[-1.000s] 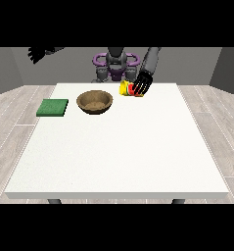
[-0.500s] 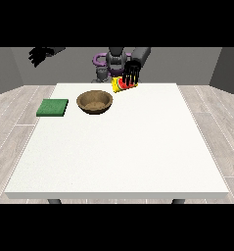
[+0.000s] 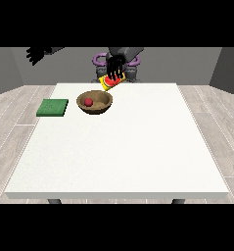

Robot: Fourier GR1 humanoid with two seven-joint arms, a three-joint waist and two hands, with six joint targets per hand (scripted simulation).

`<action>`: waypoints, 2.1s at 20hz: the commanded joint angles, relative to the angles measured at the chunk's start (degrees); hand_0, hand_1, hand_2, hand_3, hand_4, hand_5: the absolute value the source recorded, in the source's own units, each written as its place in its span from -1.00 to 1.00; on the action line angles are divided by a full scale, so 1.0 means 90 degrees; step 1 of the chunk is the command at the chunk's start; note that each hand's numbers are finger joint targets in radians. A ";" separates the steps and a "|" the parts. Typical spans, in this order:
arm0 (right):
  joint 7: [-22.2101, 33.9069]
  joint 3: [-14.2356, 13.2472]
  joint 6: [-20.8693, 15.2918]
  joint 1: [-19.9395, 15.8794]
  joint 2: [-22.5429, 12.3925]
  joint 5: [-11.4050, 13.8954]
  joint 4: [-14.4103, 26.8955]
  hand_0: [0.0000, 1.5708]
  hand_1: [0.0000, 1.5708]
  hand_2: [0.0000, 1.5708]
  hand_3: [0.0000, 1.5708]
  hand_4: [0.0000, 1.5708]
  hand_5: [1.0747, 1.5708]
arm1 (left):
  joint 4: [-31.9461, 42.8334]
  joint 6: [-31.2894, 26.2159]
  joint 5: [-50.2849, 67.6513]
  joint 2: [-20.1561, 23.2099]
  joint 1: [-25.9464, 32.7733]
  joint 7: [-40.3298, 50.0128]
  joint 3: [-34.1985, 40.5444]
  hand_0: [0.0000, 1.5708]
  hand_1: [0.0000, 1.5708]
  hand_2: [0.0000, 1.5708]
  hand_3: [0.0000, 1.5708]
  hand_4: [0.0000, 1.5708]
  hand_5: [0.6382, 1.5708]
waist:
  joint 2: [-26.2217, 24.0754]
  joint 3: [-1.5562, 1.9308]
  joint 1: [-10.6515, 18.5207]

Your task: Pick the cup and pour the ball into the bowl, then pick the bowl and place it on the pad

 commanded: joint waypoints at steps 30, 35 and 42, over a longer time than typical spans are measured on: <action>-0.0473 -0.0163 -0.1574 -0.0317 0.0918 0.0259 0.0069 -1.00 -1.00 -1.00 -1.00 -0.47 1.00 | -0.5561 -0.1195 0.7878 0.0701 0.1129 -0.2626 0.4097 -1.00 -1.00 -1.00 -1.00 -0.73 0.85 | 0.1795 -0.0060 0.2199; -0.0645 -0.0077 -0.2155 -0.0341 0.1438 0.0362 -0.0119 -1.00 -1.00 -1.00 -1.00 -1.00 1.00 | -0.5246 -0.2826 0.9322 0.1921 0.1002 -0.2757 0.5340 -1.00 -1.00 -1.00 -1.00 -0.58 0.84 | 0.1986 -0.0024 0.2513; -0.1119 -0.0043 -0.2115 -0.1204 0.1442 0.0359 0.0771 -1.00 -1.00 -1.00 -1.00 -1.00 0.99 | -0.4662 -0.3808 1.0143 0.3080 0.0781 -0.2773 0.6326 -1.00 -1.00 -1.00 -1.00 -0.60 0.88 | 0.2575 -0.0001 0.2209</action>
